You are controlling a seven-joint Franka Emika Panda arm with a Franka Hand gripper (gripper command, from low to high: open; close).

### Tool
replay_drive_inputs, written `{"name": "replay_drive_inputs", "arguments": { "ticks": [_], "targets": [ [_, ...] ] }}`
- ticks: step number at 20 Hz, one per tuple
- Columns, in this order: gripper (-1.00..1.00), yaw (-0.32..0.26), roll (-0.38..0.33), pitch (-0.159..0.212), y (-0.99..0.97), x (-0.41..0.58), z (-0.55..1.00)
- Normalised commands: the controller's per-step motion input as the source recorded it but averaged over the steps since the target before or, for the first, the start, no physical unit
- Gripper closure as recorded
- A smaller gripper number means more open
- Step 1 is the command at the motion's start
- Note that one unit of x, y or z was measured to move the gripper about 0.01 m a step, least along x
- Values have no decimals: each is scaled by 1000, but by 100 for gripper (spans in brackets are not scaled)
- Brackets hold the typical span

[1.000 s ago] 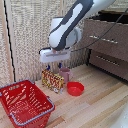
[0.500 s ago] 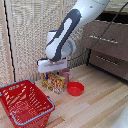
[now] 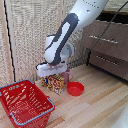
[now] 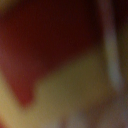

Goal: Shift your gripper thoughtfully near the cereal snack bar. Tenderly grip the snack bar with your precision device. Carefully hover the precision device above the first drawer installation and invite the snack bar to descend into the first drawer installation.

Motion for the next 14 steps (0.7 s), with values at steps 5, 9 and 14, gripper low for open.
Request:
{"name": "replay_drive_inputs", "arguments": {
  "ticks": [5, 9, 14],
  "targets": [
    [100, 12, -45, 9, 175, 153, -3],
    [100, 33, -41, 30, 184, 329, 76],
    [100, 23, -52, 37, 141, 329, 421]
  ]
}}
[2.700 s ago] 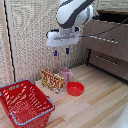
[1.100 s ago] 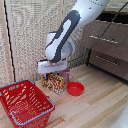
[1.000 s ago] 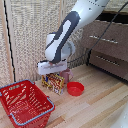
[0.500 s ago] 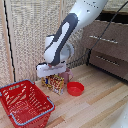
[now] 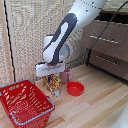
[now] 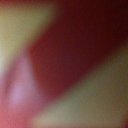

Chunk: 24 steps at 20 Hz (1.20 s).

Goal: Shift your gripper thoughtfully near the cereal snack bar. Tenderly grip the snack bar with your precision device. Carefully hover the precision device above the first drawer installation and invite the snack bar to descend into the first drawer installation.

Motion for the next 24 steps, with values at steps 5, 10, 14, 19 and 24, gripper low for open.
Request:
{"name": "replay_drive_inputs", "arguments": {
  "ticks": [5, 10, 14, 19, 24],
  "targets": [
    [100, 47, -46, 59, 50, 281, 841],
    [100, 65, -1, 105, 0, 329, 970],
    [100, 45, 0, 102, 0, 323, 985],
    [100, 48, -1, 77, 0, 250, 1000],
    [100, 11, 0, 64, -49, 222, 1000]
  ]
}}
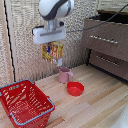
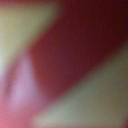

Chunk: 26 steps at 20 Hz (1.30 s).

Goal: Shift your gripper thoughtfully near the cereal snack bar. Tenderly grip the snack bar with your precision device. Carefully hover the precision device above the first drawer installation and invite the snack bar to descend into the first drawer installation.

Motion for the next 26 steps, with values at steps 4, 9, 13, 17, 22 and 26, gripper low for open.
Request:
{"name": "replay_drive_inputs", "arguments": {
  "ticks": [4, 9, 13, 17, 22, 26],
  "targets": [
    [100, 0, 0, 9, -84, 104, 1000],
    [100, -16, 0, 0, -162, 0, 1000],
    [100, -5, 0, -1, -247, -16, 1000],
    [100, 0, -1, -5, -376, -21, 1000],
    [100, 2, 17, -12, -541, 9, 907],
    [100, 10, 38, 0, -683, 44, 832]
  ]
}}
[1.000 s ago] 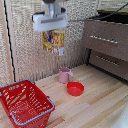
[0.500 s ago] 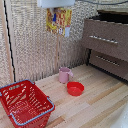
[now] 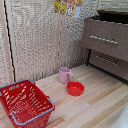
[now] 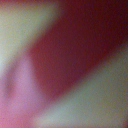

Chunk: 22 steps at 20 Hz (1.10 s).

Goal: Shift your gripper thoughtfully near the cereal snack bar. Tenderly grip the snack bar with your precision device. Carefully hover the precision device above the first drawer installation and invite the snack bar to descend into the first drawer installation.

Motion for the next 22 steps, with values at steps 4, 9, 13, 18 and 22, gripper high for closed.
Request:
{"name": "replay_drive_inputs", "arguments": {
  "ticks": [4, 9, 13, 18, 22],
  "targets": [
    [100, 25, 47, 0, -810, 3, 729],
    [100, 33, 37, 0, -905, 0, 550],
    [100, 51, 20, 0, -962, -2, 415],
    [100, 59, 5, 12, -956, 0, 353],
    [100, 50, 0, 48, -954, -9, 266]
  ]
}}
